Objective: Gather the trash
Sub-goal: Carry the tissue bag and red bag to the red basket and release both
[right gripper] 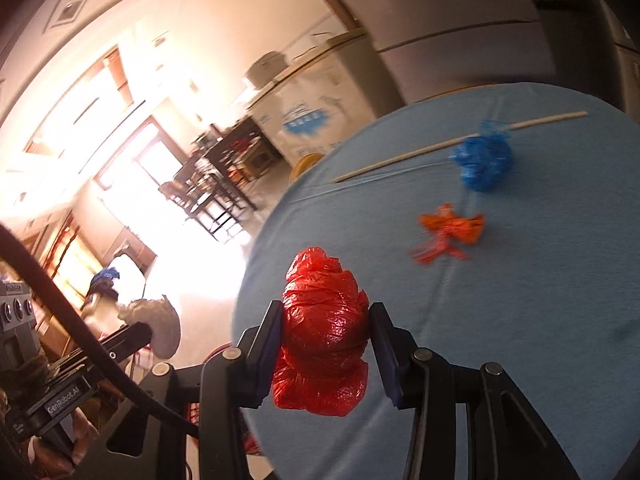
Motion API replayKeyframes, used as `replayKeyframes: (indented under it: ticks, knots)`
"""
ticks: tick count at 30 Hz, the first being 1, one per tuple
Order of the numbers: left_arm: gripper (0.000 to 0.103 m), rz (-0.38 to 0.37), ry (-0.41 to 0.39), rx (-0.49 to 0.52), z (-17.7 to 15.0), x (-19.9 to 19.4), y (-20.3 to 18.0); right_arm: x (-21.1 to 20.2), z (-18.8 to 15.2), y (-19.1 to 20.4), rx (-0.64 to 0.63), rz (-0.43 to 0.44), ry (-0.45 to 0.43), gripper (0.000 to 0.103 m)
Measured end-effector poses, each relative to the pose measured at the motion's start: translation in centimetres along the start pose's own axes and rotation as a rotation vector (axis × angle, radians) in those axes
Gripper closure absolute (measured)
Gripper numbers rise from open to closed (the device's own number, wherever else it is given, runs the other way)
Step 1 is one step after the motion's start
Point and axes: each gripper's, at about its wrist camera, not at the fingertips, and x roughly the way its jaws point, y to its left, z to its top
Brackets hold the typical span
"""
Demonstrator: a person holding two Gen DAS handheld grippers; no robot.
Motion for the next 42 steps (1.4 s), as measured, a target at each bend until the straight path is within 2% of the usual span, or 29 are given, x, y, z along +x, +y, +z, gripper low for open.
replayKeyframes:
  ticks: [6,13,19,23,32,37,42]
  knots:
    - [0.089,0.059,-0.03,-0.012,-1.2,-2.3,2.3,1.1,-1.0,4.5,-0.095,0.044,0.033,0.057]
    - [0.089,0.112,-0.017,-0.029,-3.1,-3.3,5.2,2.6,-2.3,9.2,-0.177,0.09,0.07,0.057]
    - [0.089,0.125,0.008,-0.065,-4.8,-3.7,7.5,4.2,-3.8,12.0,-0.231,0.1,0.119,0.057]
    - [0.089,0.13,0.007,-0.077,-5.9,-4.1,8.5,5.1,-4.3,13.3,-0.232,0.105,0.15,0.057]
    - [0.089,0.119,0.015,-0.088,-6.5,-3.8,9.8,6.7,-4.9,15.1,-0.229,0.093,0.161,0.057]
    - [0.089,0.129,0.064,-0.112,-7.3,-2.4,11.2,8.9,-6.5,14.6,-0.168,0.081,0.238,0.057]
    - [0.089,0.126,0.088,-0.117,-7.8,-1.7,11.9,10.8,-8.3,15.2,-0.202,0.068,0.315,0.057]
